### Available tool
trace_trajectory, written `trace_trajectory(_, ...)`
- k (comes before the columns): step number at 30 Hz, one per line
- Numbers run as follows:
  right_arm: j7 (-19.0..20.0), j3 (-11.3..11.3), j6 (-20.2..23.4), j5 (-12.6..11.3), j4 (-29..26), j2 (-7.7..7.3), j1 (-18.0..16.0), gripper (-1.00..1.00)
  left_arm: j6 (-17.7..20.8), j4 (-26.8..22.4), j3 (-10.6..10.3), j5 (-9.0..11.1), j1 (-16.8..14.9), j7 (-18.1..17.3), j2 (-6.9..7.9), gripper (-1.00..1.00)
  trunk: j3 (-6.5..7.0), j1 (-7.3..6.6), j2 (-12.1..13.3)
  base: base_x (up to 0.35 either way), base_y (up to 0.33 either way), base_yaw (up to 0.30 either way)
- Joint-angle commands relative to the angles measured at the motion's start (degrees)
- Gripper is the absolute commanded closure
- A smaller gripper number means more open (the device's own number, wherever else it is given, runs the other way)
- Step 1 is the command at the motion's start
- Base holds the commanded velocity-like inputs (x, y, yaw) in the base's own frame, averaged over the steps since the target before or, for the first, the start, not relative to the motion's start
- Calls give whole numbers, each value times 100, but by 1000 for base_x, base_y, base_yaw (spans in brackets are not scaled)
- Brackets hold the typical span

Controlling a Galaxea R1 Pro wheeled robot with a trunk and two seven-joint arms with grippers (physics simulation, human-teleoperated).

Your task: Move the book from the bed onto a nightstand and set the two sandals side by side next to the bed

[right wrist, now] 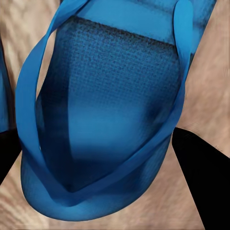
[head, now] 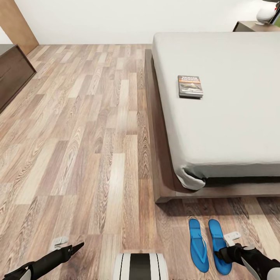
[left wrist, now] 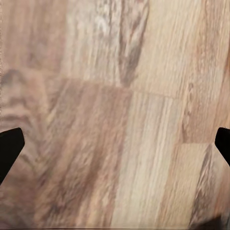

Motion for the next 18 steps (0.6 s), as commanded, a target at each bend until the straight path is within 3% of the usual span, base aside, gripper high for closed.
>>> trace_trajectory(1, 11, 28, 38, -61, -13, -5, 0, 100, 28, 1, -2, 27, -3, -18, 1, -100, -26, 1, -3, 0, 0, 0)
trace_trajectory(8, 11, 28, 29, -61, -14, -5, 0, 100, 29, 1, -2, 18, -3, -18, 1, -100, -181, 19, -12, 0, 0, 0)
trace_trajectory(15, 11, 28, 29, -61, -14, -5, -2, 100, 25, 1, -2, 18, -4, -19, 1, -100, -181, 19, -12, 9, 0, 0)
trace_trajectory(18, 11, 28, 28, -61, -14, -5, -1, 100, 28, 1, -2, 18, -4, -11, 1, -100, -181, 19, -12, 209, 0, 0)
